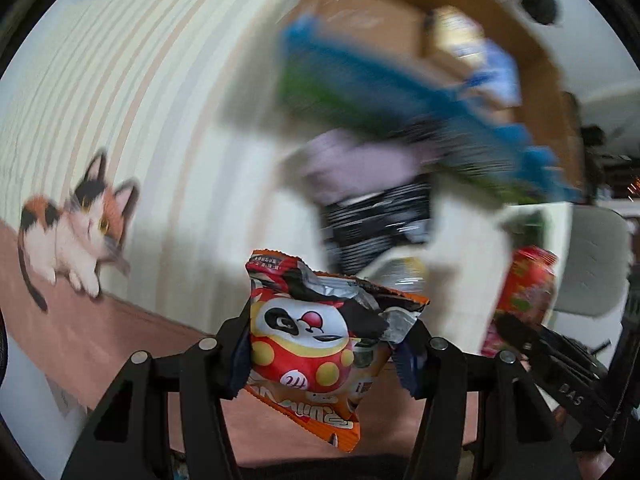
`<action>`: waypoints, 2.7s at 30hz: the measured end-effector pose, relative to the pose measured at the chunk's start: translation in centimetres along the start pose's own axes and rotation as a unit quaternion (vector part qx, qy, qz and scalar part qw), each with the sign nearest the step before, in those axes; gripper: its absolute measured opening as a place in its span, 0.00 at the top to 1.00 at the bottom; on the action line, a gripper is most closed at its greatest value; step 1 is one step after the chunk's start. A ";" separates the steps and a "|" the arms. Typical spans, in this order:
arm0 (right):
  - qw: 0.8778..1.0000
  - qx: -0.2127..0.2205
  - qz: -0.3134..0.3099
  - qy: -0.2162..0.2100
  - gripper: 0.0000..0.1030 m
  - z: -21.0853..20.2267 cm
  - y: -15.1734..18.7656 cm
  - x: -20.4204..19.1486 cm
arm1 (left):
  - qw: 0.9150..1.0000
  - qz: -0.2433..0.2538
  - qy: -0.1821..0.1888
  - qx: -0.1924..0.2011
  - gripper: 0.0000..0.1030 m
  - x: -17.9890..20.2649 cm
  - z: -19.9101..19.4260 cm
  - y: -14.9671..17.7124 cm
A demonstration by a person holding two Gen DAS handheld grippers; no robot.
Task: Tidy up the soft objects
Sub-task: 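Carry both bags into the box and release them, then grasp the silver sponge with left tool while right grasps green bag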
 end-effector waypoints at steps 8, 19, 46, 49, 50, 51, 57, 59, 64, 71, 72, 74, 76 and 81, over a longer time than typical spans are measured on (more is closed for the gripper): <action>0.994 0.098 -0.035 -0.019 0.53 -11.9 -5.5 -2.9 | 0.992 0.088 0.012 0.088 0.47 5.8 -9.8 -8.8; 0.998 0.054 0.010 0.026 0.53 -6.1 -17.8 -2.0 | 0.992 0.107 -0.057 0.036 0.47 5.5 -3.5 -23.9; 0.992 -0.066 0.004 0.109 0.51 6.6 -22.0 -0.3 | 0.988 0.071 -0.067 -0.123 0.44 5.2 11.1 -31.8; 0.993 -0.058 0.012 0.098 0.34 5.6 -22.1 -0.3 | 0.989 0.069 -0.060 -0.115 0.39 5.3 9.9 -31.8; 0.994 -0.054 0.013 0.092 0.33 5.2 -22.1 -0.4 | 0.989 0.072 -0.065 -0.108 0.34 5.4 9.1 -31.8; 0.995 -0.052 0.011 0.089 0.30 4.7 -22.1 -0.5 | 0.990 0.074 -0.067 -0.104 0.22 5.3 8.7 -31.8; 0.996 -0.038 -0.006 0.085 0.17 2.0 -21.7 -1.8 | 0.991 0.094 -0.075 -0.059 0.09 5.6 4.3 -31.4; 0.996 -0.032 -0.005 0.087 0.15 1.1 -21.5 -1.9 | 0.992 0.095 -0.076 -0.038 0.08 5.6 2.8 -30.8; 0.995 0.009 -0.005 0.094 0.00 -1.4 -21.4 -1.8 | 0.991 0.103 -0.086 0.015 0.08 5.3 -0.9 -28.3; 0.994 0.055 -0.016 0.098 0.00 -5.1 -20.1 -2.4 | 0.986 0.127 -0.098 0.053 0.08 5.6 -3.9 -23.6; 0.993 0.060 -0.019 0.099 0.00 -5.4 -19.6 -2.6 | 0.985 0.127 -0.099 0.063 0.08 5.7 -4.6 -23.0; 0.992 0.068 -0.022 0.101 0.00 -5.9 -19.0 -2.9 | 0.984 0.127 -0.099 0.079 0.08 5.8 -5.6 -21.9; 0.992 0.074 -0.027 0.098 0.00 -6.8 -18.0 -2.9 | 0.982 0.130 -0.100 0.093 0.08 6.0 -6.9 -20.7; 0.990 0.096 -0.041 0.098 0.00 -9.2 -15.7 -3.2 | 0.978 0.134 -0.101 0.123 0.08 6.7 -9.6 -18.4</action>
Point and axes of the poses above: each gripper's, at about its wrist camera, not at the fingertips, and z roughly the way its jaws point, x to its right, y to its underside, the point moved 9 cm from there along z, roughly the way its jaws point, and after that the axes turned 5 degrees about z, right-handed, at the moved point
